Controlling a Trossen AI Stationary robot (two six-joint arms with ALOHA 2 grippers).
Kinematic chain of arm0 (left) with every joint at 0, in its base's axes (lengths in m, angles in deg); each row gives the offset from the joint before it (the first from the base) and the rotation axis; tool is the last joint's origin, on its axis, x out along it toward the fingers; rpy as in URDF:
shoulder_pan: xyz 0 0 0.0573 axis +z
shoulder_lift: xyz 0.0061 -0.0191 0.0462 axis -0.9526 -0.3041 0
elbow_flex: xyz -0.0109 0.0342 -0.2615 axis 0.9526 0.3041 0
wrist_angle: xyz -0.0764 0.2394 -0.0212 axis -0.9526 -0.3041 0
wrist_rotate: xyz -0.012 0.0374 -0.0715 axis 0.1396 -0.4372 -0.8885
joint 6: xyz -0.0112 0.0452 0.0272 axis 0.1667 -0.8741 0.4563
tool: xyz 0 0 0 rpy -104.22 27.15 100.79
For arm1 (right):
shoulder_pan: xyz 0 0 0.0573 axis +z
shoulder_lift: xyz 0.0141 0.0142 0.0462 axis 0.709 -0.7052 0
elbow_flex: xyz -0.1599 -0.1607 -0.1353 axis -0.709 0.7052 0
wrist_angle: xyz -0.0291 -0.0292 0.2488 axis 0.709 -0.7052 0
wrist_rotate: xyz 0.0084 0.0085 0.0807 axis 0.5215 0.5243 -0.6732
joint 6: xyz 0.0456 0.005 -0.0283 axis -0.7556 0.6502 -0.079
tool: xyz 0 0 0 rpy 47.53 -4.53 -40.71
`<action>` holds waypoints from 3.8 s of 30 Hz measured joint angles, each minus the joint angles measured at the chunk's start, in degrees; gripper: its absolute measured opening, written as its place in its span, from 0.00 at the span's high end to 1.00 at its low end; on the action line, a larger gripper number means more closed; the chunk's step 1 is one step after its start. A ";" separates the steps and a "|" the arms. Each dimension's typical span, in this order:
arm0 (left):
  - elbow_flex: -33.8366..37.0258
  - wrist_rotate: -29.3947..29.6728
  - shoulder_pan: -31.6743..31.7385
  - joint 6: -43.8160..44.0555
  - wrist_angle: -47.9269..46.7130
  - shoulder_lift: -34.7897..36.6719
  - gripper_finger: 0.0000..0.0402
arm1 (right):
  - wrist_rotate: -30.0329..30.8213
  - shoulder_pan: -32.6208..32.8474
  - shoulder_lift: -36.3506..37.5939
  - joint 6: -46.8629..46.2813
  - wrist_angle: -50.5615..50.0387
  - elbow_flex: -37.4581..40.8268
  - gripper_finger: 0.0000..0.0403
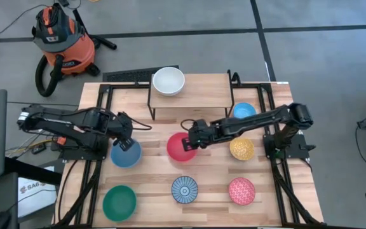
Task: Place and stack bowls onto a shelf
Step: Stack the blue bowl on top of the white bowl on the shelf
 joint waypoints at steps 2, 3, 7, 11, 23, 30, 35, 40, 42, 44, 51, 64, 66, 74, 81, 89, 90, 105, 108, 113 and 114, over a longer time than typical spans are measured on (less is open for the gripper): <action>0.61 0.04 -0.02 -0.60 -0.28 0.97 0.58 | 0.44 -0.55 -0.25 1.33 -0.13 -1.36 0.62; 1.01 -0.02 -0.02 -0.80 -0.28 1.53 0.58 | 0.64 -0.82 -0.76 1.63 0.00 -1.97 0.62; 2.18 0.00 -0.01 -0.58 -0.27 4.29 0.58 | 0.63 -1.42 -3.16 2.98 -0.24 -4.25 0.62; 4.77 -0.16 -0.02 2.29 0.42 7.86 0.58 | 0.43 -1.45 -4.80 5.00 0.57 -5.89 0.62; 13.38 -2.74 -0.02 7.62 2.96 15.24 0.58 | 2.51 -2.72 -5.51 18.22 6.25 -6.34 0.62; 20.73 -4.08 0.09 11.15 5.16 14.20 0.58 | 2.52 -3.29 -5.41 17.25 6.92 -6.48 0.62; 23.87 -3.18 0.24 13.08 9.32 13.44 0.58 | 2.46 -3.25 -5.37 16.42 7.00 -6.45 0.62; 26.36 -2.65 2.31 11.85 11.84 11.94 0.58 | 2.46 -2.93 -5.30 15.39 7.06 -6.41 0.62; 26.65 -3.74 3.46 10.24 12.10 11.06 0.58 | 2.46 -2.51 -5.19 15.37 7.06 -6.37 0.62; 26.78 -4.48 4.34 8.83 12.29 10.14 0.59 | 2.44 -2.20 -5.15 15.35 7.06 -6.33 0.62; 26.81 -6.65 5.32 5.00 13.01 8.19 0.69 | 2.44 -1.93 -5.13 15.19 6.91 -6.30 0.62; 26.81 -7.66 5.32 2.36 13.64 8.21 0.89 | 2.18 -1.87 -5.13 14.20 6.72 -6.30 0.62; 26.75 -8.82 5.32 1.05 14.05 8.24 0.95 | 2.16 -1.87 -5.15 14.08 6.80 -6.30 0.62; 19.21 -3.98 5.01 -2.12 15.27 8.19 1.00 | -0.87 -2.46 -4.91 19.11 9.40 -6.91 0.62; 13.27 0.99 4.95 -4.87 19.76 3.58 1.00 | -0.40 -3.48 -4.69 30.59 11.52 -12.77 0.60; 1.58 5.60 4.10 -11.43 21.13 -6.30 1.00 | 0.16 -4.87 -4.70 39.85 11.27 -16.44 0.40; -0.42 6.02 4.02 -12.35 21.16 -7.43 1.00 | 0.99 -4.89 -4.71 39.85 10.92 -16.44 0.38; -17.52 6.10 3.98 -18.02 19.87 -18.24 1.00 | 4.63 -5.30 -4.71 36.18 3.36 -16.44 0.39; -18.81 5.93 3.98 -18.02 18.61 -19.52 1.00 | 3.95 -5.65 -4.71 34.50 1.82 -16.44 0.46; -19.13 4.50 3.99 -17.98 19.47 -19.65 1.00 | 2.64 -5.75 -4.76 31.26 0.94 -16.44 0.65; -19.13 4.47 4.06 -17.97 19.69 -19.64 1.00 | 2.64 -5.78 -4.78 30.60 0.68 -16.42 0.70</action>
